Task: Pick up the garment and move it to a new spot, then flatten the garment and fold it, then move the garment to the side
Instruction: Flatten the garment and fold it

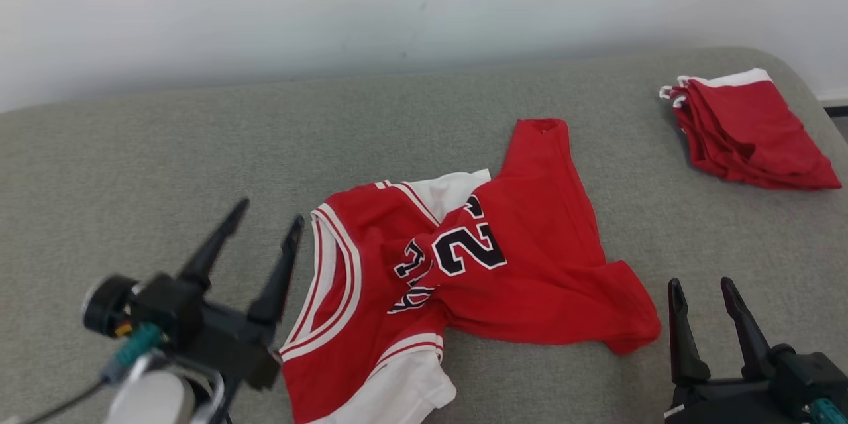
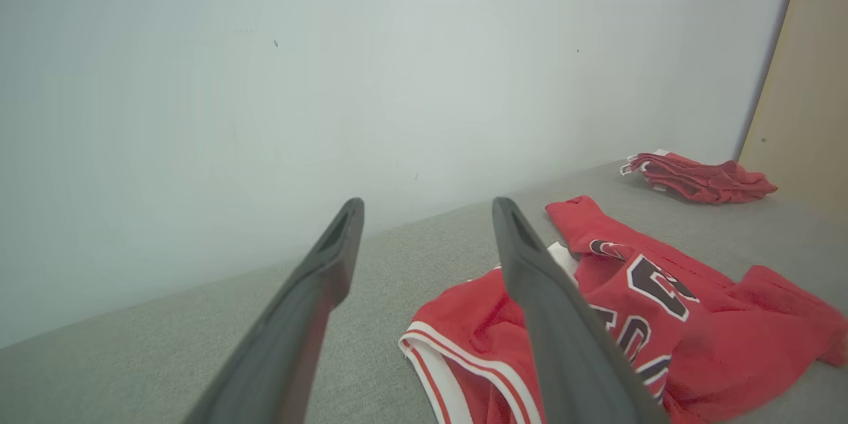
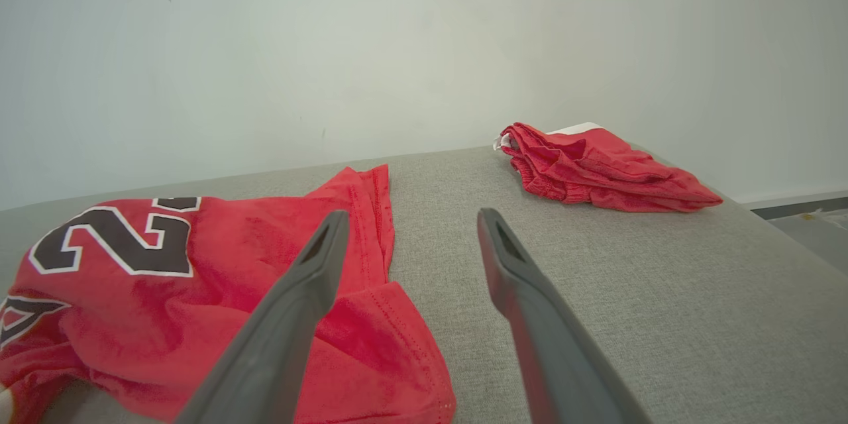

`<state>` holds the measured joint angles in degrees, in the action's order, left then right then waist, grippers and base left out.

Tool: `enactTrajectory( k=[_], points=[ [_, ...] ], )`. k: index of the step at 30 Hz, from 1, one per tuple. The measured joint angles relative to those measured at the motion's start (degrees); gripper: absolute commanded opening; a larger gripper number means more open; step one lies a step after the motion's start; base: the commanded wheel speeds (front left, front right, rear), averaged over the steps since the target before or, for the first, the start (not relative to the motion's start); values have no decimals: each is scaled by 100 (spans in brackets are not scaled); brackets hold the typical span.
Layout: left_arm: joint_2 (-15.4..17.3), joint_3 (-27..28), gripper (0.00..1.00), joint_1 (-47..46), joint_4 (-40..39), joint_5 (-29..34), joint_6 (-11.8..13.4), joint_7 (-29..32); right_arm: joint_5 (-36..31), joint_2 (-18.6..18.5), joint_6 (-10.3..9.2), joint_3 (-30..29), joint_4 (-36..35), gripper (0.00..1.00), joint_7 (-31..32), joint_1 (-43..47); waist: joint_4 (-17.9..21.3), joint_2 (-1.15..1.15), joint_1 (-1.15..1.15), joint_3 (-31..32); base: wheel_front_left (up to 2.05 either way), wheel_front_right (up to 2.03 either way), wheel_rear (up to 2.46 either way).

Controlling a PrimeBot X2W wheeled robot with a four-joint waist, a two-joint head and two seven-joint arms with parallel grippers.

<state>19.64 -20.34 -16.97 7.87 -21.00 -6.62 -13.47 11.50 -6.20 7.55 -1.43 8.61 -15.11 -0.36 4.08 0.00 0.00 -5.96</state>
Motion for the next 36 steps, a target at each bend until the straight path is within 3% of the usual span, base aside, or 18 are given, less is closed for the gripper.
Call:
enactTrajectory(
  k=[14,28,36],
  points=[
    [810,-44,100,-1774,1265,-436,-79,856,73,235,0,54,22,100,1,-482,658,0,1,-605,0,0,0],
    [1526,-1606,100,-2338,2051,-1448,-89,1934,126,315,0,124,82,100,0,-761,1230,0,1,-1066,0,0,0],
    [1688,-2223,100,-2467,2431,-2098,-89,2218,122,321,0,126,77,100,0,-792,1348,0,0,-1112,0,0,0]
  ],
)
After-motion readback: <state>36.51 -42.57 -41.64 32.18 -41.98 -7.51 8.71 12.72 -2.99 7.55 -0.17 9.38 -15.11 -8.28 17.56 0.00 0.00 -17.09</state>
